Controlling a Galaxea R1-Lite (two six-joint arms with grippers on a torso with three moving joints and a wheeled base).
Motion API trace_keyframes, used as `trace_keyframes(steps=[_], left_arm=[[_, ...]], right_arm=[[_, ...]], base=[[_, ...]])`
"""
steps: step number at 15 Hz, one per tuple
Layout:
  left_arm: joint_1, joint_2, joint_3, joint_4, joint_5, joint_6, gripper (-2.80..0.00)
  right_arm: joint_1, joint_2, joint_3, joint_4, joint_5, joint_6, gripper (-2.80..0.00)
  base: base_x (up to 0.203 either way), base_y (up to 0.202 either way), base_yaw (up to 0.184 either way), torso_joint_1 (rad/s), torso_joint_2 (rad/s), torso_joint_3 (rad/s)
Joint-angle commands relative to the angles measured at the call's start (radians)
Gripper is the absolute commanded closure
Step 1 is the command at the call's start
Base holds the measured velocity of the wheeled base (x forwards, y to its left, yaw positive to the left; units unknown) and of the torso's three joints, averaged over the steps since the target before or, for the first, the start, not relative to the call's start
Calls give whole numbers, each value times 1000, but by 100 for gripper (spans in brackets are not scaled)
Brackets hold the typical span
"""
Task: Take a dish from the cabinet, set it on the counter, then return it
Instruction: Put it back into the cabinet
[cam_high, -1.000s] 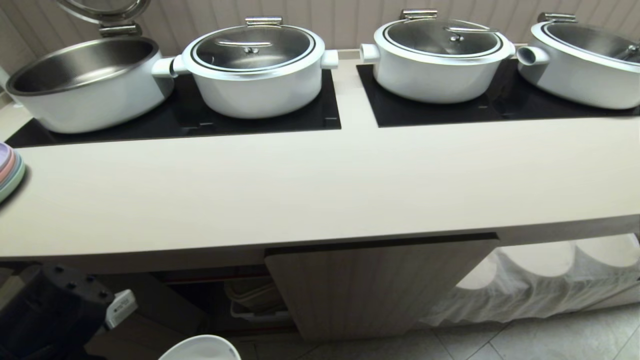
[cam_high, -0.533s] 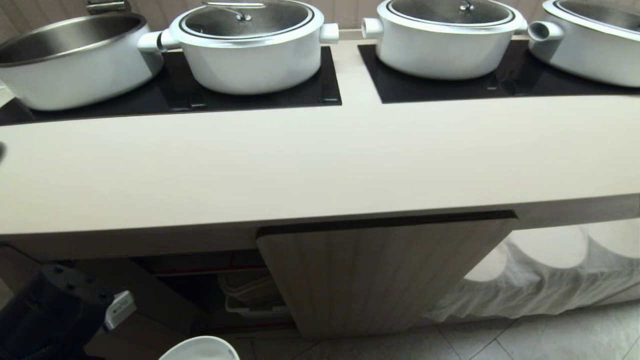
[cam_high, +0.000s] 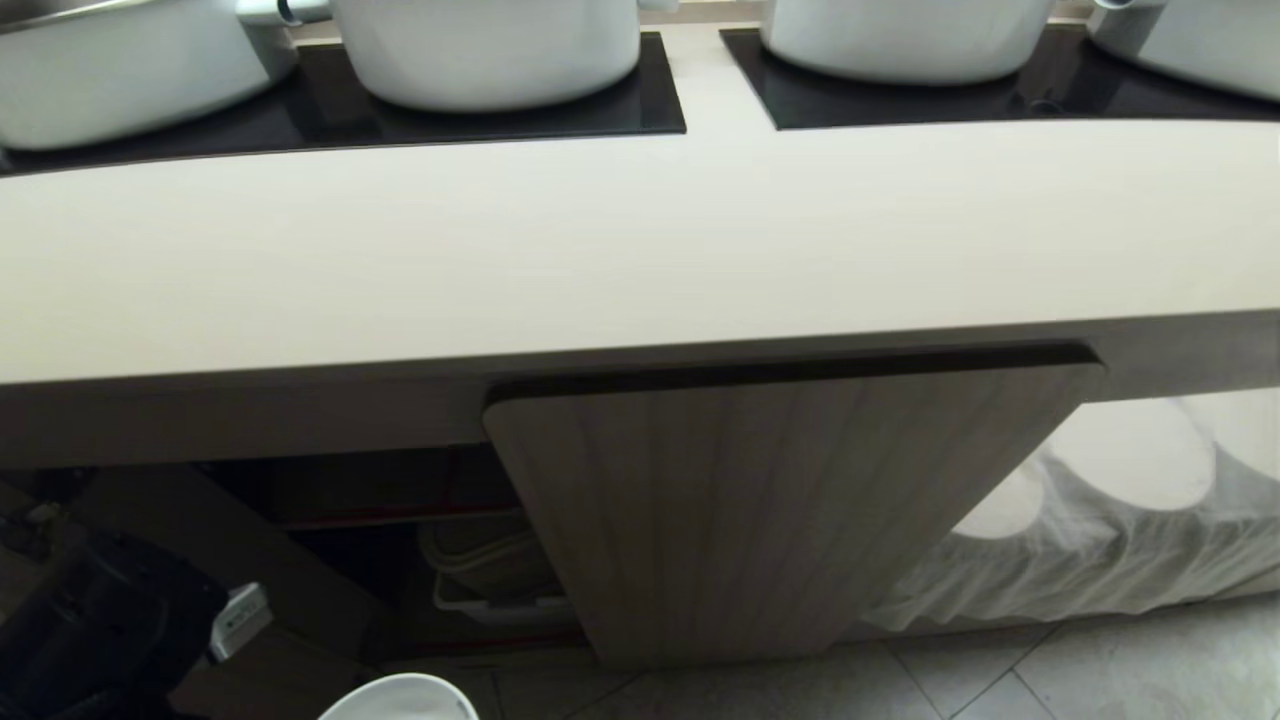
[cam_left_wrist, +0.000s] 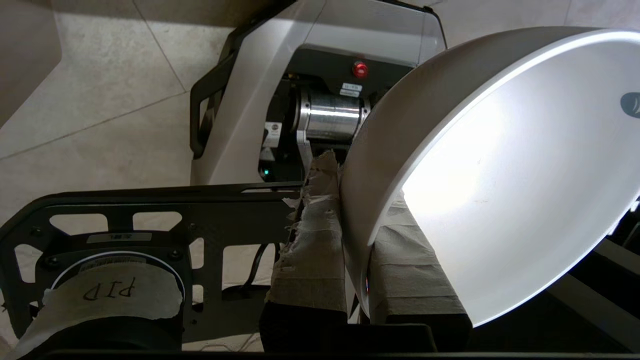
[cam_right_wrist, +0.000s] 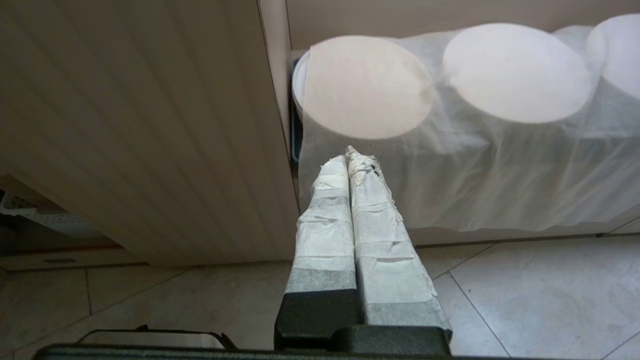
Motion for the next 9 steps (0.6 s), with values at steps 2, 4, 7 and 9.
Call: trace_keyframes(steps=[2,4,7,9], left_arm=[[0,1,0,3,0,-5,0],[0,2,0,3,-2,-5,0],[0,1,11,3,-1,-1,0],[-1,1,12,3,-1,-2,0]], right_arm=[[0,1,0,0,0,0,0],[0,1,0,0,0,0,0],[0,1,0,0,0,0,0],[0,0,0,0,0,0,0]], base=[[0,0,0,-209,495,285],[0,0,0,-195,480,289],[0,0,0,-187,470,286],[0,0,0,-178,464,284]])
